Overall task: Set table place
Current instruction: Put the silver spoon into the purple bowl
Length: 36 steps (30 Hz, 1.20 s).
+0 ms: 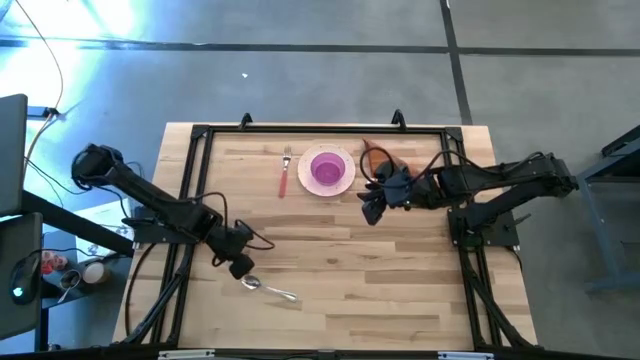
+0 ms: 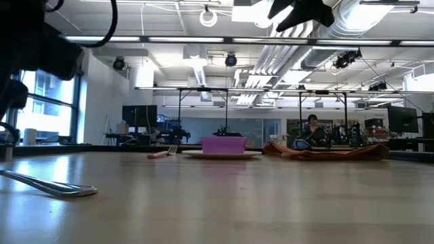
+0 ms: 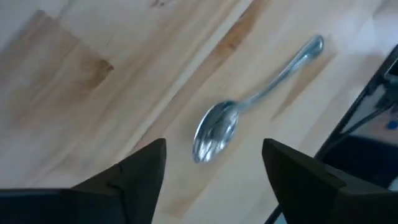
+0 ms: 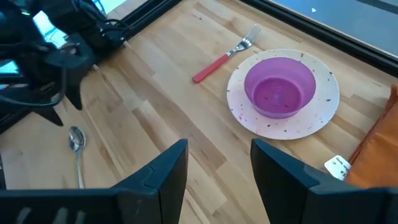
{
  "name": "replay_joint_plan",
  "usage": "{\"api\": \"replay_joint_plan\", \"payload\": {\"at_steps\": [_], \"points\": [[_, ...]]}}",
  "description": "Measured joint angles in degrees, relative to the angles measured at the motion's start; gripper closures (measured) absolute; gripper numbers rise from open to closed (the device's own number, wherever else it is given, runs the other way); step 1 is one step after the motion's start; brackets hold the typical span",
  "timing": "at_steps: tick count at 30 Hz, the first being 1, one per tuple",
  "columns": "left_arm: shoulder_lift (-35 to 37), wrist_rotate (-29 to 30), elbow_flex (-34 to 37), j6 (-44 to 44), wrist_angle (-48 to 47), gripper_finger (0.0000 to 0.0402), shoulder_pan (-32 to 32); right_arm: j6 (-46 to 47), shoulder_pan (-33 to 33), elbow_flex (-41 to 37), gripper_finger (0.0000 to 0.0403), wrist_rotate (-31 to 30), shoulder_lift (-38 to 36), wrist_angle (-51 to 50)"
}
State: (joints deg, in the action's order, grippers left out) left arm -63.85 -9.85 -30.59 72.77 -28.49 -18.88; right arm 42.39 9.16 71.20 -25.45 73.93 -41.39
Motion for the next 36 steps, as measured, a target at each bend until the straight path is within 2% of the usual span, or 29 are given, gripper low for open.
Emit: {"api": "replay_joint_plan", "payload": {"at_steps": [4,6,9,13,17,22,27,32,34,36], "points": [[0.00,-1.31,5.45,5.07,6.48,0.0139,0.12,0.07,0.74,0.00,0.0238,0.00,0.00,0.00],[0.00,-3.28,7.13,6.29,6.68,0.0143,0.12,0.13,0.82,0.00,0.0238,0.00,0.00,0.00],[0.00,-5.58,9.60,7.94,12.55,0.0151,0.09,0.15,0.80,0.00,0.0238,0.00,0.00,0.00],[-0.38,-5.73,11.35,10.15,19.45,0.0160,0.11,0.17,0.77,0.00,0.0238,-0.02,0.00,0.00],[-1.99,-8.14,11.54,11.13,19.94,0.0164,-0.40,0.17,0.77,0.00,0.0238,-0.04,0.00,0.02],[-4.66,-7.23,11.58,13.05,22.17,0.0165,-2.80,0.17,0.77,0.00,0.0238,-0.05,0.00,0.02],[-8.39,-4.75,11.54,15.01,28.58,0.0165,-4.54,0.17,0.75,0.00,0.0238,-1.03,0.00,0.04],[-12.87,-5.18,11.43,15.85,35.40,0.0166,-4.91,0.17,0.74,0.00,0.0238,-1.05,0.00,0.07],[-13.81,-4.96,11.39,15.77,37.12,0.0175,-4.78,0.17,0.74,0.00,0.0238,-1.05,0.00,0.07],[-14.26,-4.34,11.39,15.99,37.67,0.0201,-4.82,0.17,0.73,0.00,0.0238,-1.05,0.00,0.07]]}}
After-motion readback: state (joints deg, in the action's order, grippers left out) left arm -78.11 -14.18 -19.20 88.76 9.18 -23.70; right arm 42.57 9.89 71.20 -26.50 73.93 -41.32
